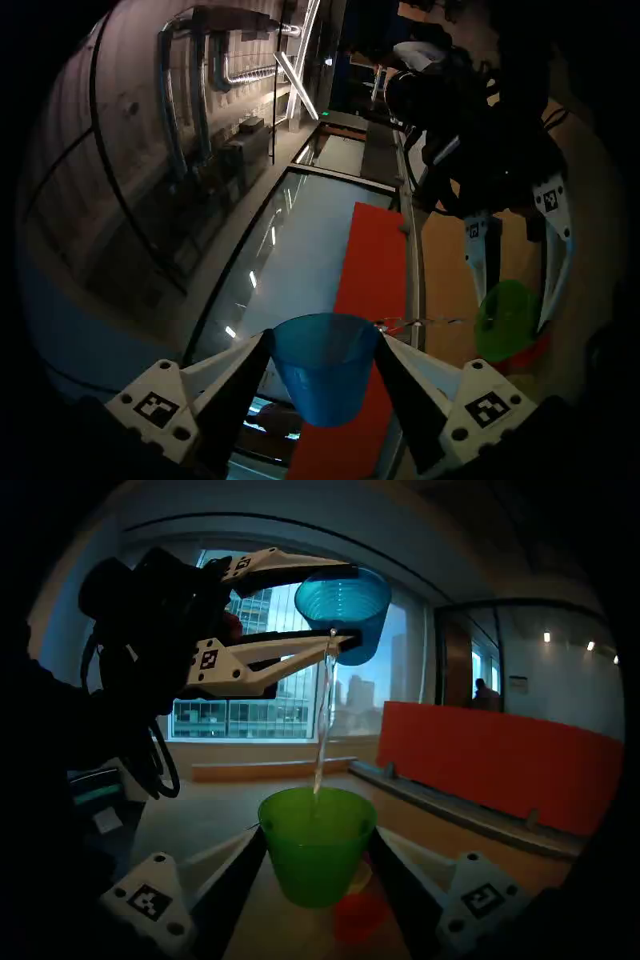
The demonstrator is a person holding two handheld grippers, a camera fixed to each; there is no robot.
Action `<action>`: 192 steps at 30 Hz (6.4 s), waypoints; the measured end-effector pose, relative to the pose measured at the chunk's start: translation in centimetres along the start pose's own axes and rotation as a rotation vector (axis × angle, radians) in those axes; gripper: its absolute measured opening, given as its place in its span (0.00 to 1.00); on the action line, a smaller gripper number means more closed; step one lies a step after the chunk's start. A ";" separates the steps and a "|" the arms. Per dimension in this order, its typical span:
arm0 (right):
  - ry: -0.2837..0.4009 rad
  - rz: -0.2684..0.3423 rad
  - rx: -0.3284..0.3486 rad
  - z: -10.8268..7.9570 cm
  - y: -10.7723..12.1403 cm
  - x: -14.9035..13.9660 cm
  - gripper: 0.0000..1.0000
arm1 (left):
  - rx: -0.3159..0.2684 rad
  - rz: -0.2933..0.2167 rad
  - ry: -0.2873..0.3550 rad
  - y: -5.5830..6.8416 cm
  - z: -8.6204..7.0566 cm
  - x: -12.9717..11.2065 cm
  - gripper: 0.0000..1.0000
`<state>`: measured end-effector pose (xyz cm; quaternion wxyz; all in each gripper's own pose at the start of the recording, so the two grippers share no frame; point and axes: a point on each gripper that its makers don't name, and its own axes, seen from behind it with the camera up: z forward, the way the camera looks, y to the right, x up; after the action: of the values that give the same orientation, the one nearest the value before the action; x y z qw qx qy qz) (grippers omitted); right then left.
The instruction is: Pour water
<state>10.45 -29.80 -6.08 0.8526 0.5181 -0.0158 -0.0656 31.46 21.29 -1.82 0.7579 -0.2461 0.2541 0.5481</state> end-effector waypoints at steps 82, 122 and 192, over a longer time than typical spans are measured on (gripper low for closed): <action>0.028 -0.012 0.000 0.0 -0.5 1.1 0.88 | 0.030 0.327 0.004 -1.2 0.0 2.0 0.89; 0.039 -0.014 -0.014 0.0 -0.3 1.4 0.88 | 0.040 -0.049 0.040 -2.4 -0.5 1.7 0.88; 0.011 0.001 -0.147 -6.1 5.5 2.6 0.88 | -0.083 -1.172 -0.182 7.5 -4.5 -9.5 0.89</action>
<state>14.10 -22.28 -4.12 0.8885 0.4543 -0.0065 -0.0635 21.20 13.76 0.38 0.9427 -0.3268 -0.0118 0.0669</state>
